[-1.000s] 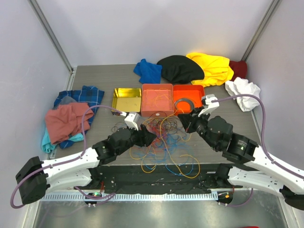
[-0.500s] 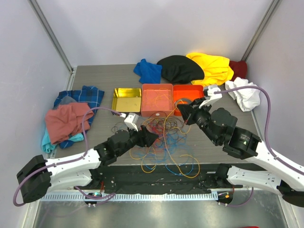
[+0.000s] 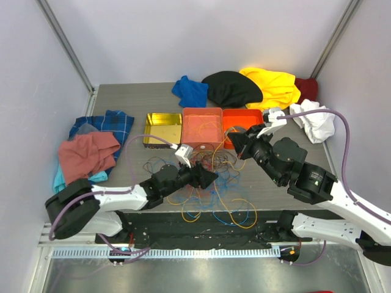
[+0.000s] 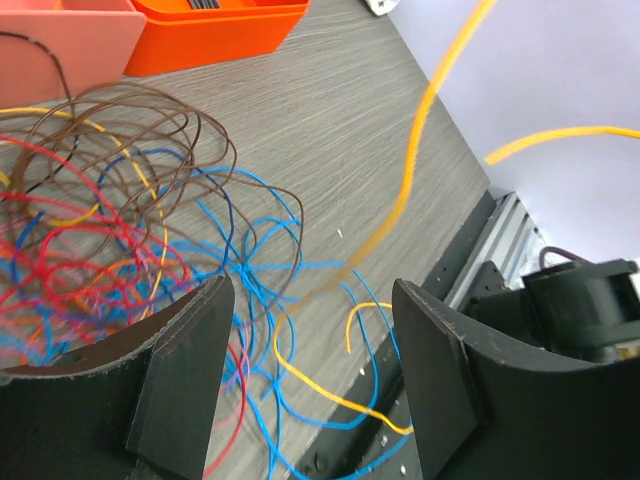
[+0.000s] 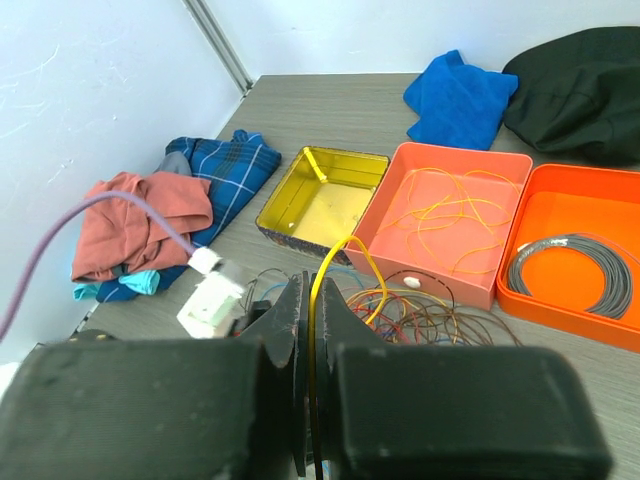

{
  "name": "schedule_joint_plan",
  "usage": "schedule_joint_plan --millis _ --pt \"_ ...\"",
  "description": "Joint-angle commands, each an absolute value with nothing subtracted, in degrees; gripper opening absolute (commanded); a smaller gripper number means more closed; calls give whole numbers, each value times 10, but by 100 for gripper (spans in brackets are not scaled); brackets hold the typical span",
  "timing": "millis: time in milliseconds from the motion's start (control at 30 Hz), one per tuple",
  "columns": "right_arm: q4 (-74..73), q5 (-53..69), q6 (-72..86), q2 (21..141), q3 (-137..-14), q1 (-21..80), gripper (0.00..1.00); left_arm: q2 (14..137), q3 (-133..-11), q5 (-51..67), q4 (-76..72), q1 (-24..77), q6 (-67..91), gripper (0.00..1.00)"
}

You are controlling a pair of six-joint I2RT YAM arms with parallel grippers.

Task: Untangle the cables

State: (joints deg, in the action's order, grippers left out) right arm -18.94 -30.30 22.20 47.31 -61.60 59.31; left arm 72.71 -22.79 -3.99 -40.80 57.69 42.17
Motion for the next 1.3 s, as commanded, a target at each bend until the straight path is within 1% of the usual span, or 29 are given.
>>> schedule_joint_plan --millis 0,33,133,167,233,267,300,333,400,433,500,533,600,633,700,733,867,1000,1100,1267 --pt "-179 -295 222 475 -639 596 2 793 -272 -39 -512 580 402 68" --pt "-179 -294 222 476 -640 597 2 808 -277 -45 -517 579 400 68" --pt "-185 -294 222 475 -644 596 2 818 -287 -45 -527 578 390 52" --pt "-186 -296 220 471 -644 597 2 813 -288 -46 -528 579 387 37" --pt "-192 -303 219 466 -643 597 2 795 -289 -60 -519 578 381 20" --pt "-194 -306 218 461 -644 597 2 766 -291 -68 -506 579 379 8" --pt "-197 -311 217 457 -642 596 2 743 -303 -75 -462 578 374 2" --pt "-199 -314 215 454 -640 597 2 723 -317 -101 -416 578 373 0" --pt "-202 -320 214 448 -635 597 2 665 -355 -131 -331 579 366 0" --pt "-203 -328 213 447 -633 596 2 651 -399 -141 -270 579 354 0" --pt "-203 -333 212 446 -631 597 2 620 -450 -165 -210 578 312 0" --pt "-203 -334 210 448 -632 596 2 614 -507 -176 -160 578 295 0" --pt "-201 -339 203 459 -643 596 2 623 -577 -192 -117 578 245 0" --pt "-200 -344 199 462 -649 597 2 630 -646 -195 -79 578 230 0" --pt "-193 -352 180 479 -666 596 2 661 -707 -199 -54 578 186 0" --pt "-189 -359 174 485 -672 596 2 671 -759 -200 -45 578 173 0" --pt "-164 -387 132 523 -706 596 1 729 -856 -217 -10 566 136 0" --pt "-151 -410 93 564 -753 594 1 774 -925 -210 -2 533 136 0" --pt "-149 -413 86 590 -777 591 1 806 -988 -206 37 510 143 0" --pt "-142 -405 81 598 -775 588 1 834 -1057 -196 53 499 126 0"
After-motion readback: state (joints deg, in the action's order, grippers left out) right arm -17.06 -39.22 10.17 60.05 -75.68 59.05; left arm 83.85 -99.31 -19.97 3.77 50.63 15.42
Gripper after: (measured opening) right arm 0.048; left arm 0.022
